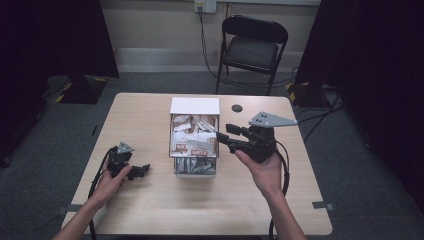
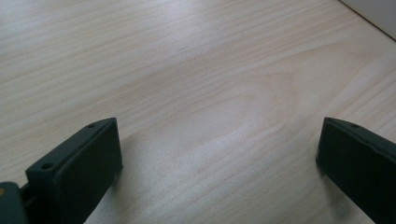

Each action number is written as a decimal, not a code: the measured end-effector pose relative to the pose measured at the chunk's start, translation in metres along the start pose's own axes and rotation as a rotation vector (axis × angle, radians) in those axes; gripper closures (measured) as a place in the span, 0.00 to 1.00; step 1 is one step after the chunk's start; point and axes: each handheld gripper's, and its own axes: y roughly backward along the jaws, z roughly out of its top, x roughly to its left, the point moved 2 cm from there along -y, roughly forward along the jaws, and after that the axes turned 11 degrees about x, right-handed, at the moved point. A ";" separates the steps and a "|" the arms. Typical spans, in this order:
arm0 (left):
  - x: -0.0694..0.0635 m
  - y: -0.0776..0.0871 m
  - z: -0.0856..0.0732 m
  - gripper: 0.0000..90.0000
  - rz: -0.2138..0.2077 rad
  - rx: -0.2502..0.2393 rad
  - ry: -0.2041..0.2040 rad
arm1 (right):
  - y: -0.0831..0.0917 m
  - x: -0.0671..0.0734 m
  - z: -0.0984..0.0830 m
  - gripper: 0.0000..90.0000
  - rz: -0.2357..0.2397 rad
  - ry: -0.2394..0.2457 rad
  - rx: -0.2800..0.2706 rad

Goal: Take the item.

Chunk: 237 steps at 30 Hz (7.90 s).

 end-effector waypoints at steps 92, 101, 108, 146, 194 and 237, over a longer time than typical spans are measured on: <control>0.000 0.000 0.000 0.00 0.003 0.003 -0.006 | -0.046 0.018 -0.002 1.00 0.157 0.054 0.116; 0.000 0.000 0.000 0.00 0.003 0.003 -0.006 | -0.042 0.020 0.000 1.00 0.158 0.056 0.102; 0.000 0.000 0.000 0.00 0.000 0.001 -0.001 | -0.037 0.019 0.002 1.00 0.155 0.058 0.088; 0.000 0.000 0.000 0.00 0.000 0.003 -0.005 | 0.006 0.013 0.011 1.00 0.108 0.052 0.023; 0.000 0.000 0.000 0.00 0.003 0.003 -0.007 | 0.009 -0.048 -0.043 1.00 -0.035 -0.069 0.100; 0.000 0.000 0.000 0.00 -0.001 0.000 -0.002 | -0.040 -0.077 -0.079 1.00 -0.060 -0.108 0.231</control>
